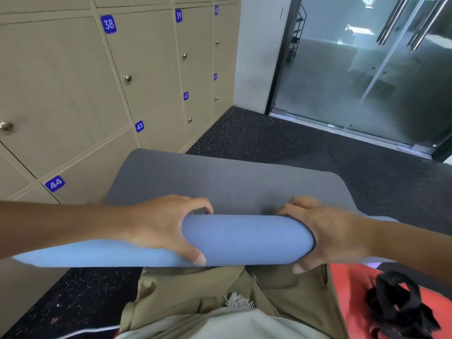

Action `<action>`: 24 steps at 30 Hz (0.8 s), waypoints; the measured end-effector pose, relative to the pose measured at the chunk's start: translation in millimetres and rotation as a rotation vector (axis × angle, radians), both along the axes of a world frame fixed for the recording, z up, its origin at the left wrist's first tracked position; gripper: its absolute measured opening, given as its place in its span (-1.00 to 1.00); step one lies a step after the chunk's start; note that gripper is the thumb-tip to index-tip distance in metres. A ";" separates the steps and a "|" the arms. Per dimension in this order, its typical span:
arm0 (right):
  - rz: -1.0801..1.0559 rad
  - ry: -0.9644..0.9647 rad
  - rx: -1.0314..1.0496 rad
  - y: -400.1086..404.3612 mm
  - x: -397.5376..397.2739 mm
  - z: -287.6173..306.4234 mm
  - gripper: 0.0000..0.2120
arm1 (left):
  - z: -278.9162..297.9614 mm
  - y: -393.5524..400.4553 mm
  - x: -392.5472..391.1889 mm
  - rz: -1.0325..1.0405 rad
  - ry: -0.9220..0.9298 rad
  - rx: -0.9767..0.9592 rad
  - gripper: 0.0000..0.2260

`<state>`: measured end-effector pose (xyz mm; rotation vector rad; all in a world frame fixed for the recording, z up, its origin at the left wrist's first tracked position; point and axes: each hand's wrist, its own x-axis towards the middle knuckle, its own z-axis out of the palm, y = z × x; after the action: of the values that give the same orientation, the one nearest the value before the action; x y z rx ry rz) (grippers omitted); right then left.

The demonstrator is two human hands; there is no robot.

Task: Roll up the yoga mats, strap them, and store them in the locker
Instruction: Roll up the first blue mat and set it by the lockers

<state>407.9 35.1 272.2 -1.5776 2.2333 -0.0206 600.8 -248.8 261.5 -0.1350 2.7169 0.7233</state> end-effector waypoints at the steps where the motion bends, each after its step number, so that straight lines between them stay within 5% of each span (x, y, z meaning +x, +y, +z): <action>1: 0.010 0.005 -0.006 -1.4 -1.9 -0.9 -0.16 | 0.8 -0.5 1.7 -0.004 0.011 0.014 -0.42; 6: 0.025 0.085 -0.012 -10.0 -7.7 3.3 -0.14 | 2.9 5.8 16.6 -0.034 0.098 -0.301 -0.44; 11: -0.064 -0.094 -0.008 -13.1 -16.3 8.9 -0.35 | -11.3 14.7 28.3 -0.068 0.203 -0.457 -0.21; 15: -0.121 -0.223 -0.001 -10.5 -25.6 8.7 -0.48 | -14.8 4.0 13.9 -0.054 0.176 -0.338 -0.31; 21: 0.043 0.316 -0.055 -6.3 -19.2 -3.9 -0.02 | -11.7 -19.3 -13.0 -0.025 0.011 -0.006 -0.47; 24: 0.040 0.377 -0.194 -7.5 -18.1 -18.2 -0.04 | -11.9 -30.9 -27.4 -0.015 -0.064 0.172 -0.53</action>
<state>389.8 27.6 254.0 -1.8583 2.5473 0.0799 573.4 -279.8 249.6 -0.0957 2.5793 0.9273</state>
